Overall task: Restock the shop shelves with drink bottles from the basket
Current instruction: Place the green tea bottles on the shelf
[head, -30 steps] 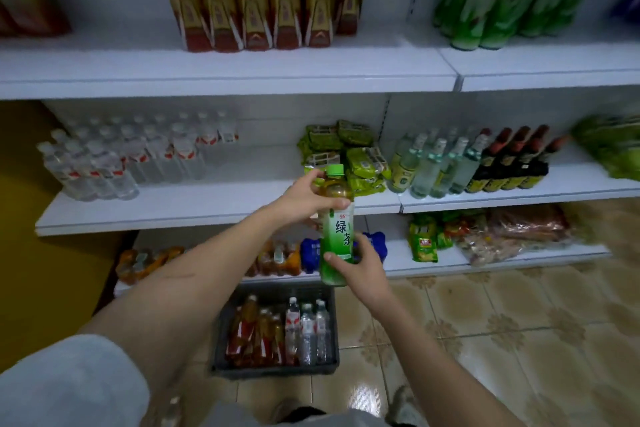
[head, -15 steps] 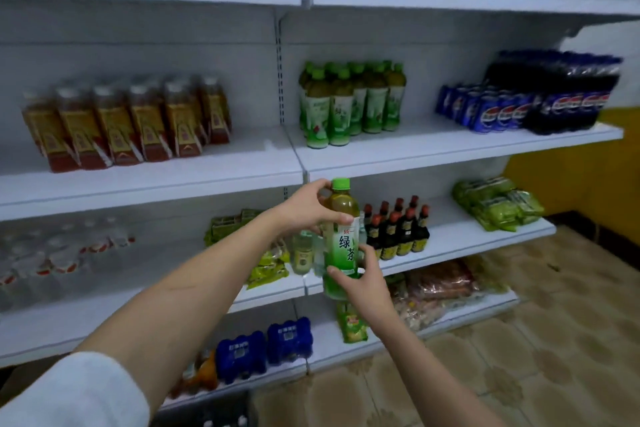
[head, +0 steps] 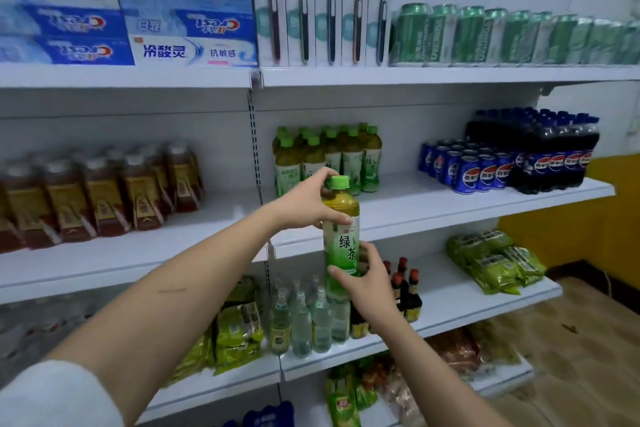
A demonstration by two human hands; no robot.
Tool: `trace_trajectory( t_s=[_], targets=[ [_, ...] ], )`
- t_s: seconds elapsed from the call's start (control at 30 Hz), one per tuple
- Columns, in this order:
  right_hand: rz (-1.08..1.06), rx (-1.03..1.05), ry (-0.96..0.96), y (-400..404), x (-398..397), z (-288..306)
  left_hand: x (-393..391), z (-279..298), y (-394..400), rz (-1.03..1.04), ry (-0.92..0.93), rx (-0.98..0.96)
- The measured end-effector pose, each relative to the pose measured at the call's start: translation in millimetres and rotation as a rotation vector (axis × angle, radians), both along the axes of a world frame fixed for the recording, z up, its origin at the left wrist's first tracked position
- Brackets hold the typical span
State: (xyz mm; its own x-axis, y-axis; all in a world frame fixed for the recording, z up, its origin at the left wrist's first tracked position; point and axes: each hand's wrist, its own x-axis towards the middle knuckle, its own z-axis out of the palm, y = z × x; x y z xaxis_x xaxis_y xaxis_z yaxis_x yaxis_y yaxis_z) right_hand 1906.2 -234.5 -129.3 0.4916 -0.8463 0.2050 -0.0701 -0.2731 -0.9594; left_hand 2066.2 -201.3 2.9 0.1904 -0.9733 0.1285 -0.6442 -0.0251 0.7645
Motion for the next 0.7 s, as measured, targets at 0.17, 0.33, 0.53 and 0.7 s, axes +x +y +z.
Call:
trace_trajectory(
  t_s=[0.17,0.33,0.53,0.7],
  targets=[
    [-0.004,-0.036,-0.029,-66.3,41.3,22.7,36.8,29.1,-59.9,0.041,-0.22,-0.05],
    [-0.026,-0.077,-0.003,-137.5,86.8,29.1,76.2,46.5,-128.8,0.129,-0.551,-0.028],
    [-0.076,-0.087,0.034,-203.3,130.8,22.8,105.5,41.4,-199.7,0.096,-0.648,0.052],
    [-0.088,-0.071,0.052,-239.9,161.0,15.8,124.6,41.2,-235.3,0.153,-0.964,0.005]
  ],
)
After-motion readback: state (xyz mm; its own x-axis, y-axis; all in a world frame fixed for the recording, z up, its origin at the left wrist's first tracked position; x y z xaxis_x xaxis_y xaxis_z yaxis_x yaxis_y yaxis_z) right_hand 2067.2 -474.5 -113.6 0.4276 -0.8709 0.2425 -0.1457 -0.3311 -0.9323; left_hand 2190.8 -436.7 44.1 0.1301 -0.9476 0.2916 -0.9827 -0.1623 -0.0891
